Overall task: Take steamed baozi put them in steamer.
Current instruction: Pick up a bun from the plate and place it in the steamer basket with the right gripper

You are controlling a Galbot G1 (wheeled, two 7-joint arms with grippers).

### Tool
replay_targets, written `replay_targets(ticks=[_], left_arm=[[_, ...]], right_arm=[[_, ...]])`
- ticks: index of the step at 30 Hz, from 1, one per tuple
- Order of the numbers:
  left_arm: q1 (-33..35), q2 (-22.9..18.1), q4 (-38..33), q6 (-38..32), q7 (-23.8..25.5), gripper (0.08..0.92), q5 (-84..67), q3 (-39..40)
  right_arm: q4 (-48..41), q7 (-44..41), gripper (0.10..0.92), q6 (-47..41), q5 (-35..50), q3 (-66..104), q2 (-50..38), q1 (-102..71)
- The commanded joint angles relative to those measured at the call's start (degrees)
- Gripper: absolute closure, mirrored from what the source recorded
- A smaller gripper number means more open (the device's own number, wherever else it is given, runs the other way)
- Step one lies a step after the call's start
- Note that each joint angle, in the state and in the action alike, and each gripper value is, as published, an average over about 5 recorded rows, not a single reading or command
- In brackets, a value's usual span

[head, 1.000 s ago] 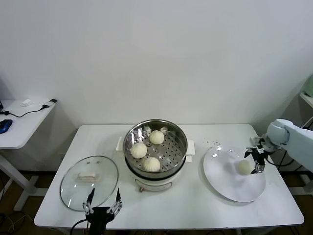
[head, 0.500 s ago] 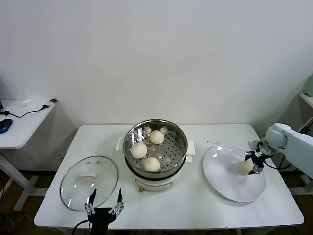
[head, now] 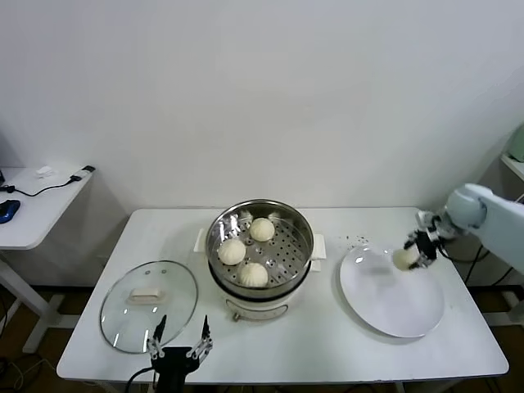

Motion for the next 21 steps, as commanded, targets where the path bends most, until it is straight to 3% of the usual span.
replay_targets(ticks=[1, 5, 10, 21], left_arm=[[0.1, 0.4, -0.4, 0.2, 0.1, 0.177, 0.1, 0.5], [0.3, 0.7, -0.9, 0.2, 0.1, 0.177, -0.1, 0.7], [0.7, 1.3, -1.0, -0.3, -0.3, 0.177, -0.2, 0.8], [0.6, 1.4, -1.0, -0.5, -0.8, 0.177, -0.4, 0.8]], right_arm=[[14.1, 2.1, 0.435, -6.9, 28.3, -20.9, 6.4, 33.9], [20.1, 6.2, 0.435, -11.2, 37.4, -23.2, 12.3, 39.6], [27.4, 11.6, 0.435, -15.2, 42.8, -23.8, 16.9, 38.8], [28.7, 20.6, 0.433, -22.0, 39.2, -26.1, 19.8, 26.3]])
